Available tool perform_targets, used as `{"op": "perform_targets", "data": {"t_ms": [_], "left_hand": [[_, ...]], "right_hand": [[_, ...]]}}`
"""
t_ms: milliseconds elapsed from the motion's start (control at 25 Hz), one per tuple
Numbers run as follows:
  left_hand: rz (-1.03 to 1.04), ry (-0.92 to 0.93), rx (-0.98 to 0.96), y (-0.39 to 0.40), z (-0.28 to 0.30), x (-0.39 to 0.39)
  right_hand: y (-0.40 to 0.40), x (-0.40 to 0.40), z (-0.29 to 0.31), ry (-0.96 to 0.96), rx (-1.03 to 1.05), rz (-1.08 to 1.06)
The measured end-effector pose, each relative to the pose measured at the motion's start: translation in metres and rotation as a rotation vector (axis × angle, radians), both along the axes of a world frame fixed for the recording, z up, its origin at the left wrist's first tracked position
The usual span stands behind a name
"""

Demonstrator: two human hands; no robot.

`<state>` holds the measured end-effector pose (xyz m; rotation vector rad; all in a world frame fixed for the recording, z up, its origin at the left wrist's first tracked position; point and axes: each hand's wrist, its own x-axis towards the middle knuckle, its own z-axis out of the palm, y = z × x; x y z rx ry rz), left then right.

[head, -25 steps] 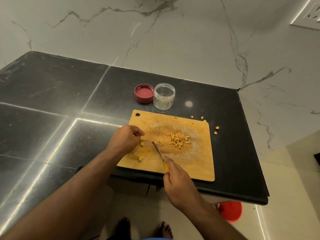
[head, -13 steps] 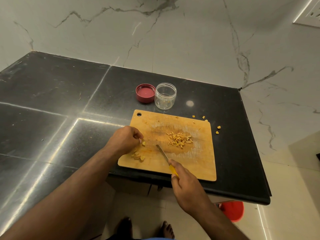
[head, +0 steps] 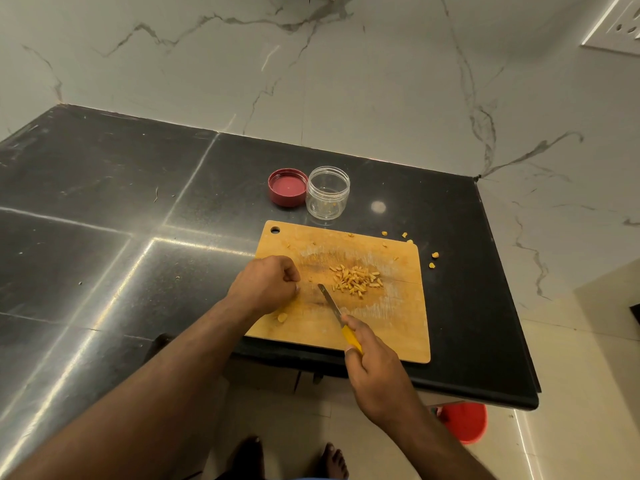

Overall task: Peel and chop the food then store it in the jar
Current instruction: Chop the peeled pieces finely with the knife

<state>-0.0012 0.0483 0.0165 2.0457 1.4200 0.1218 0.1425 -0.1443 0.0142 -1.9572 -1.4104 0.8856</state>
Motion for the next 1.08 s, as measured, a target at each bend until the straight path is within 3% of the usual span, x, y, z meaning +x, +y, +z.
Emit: {"op": "perform_targets", "data": {"t_ms": [120, 1080], "left_hand": [[-0.018, -0.053, -0.055, -0.001, 0.000, 0.016], [0.082, -0.069, 0.141, -0.015, -0.018, 0.021]], "right_hand": [[0.001, 0.003, 0.001, 0.000, 0.009, -0.021], [0.017, -0.016, -0.001, -0.098, -0.008, 0.048]]}}
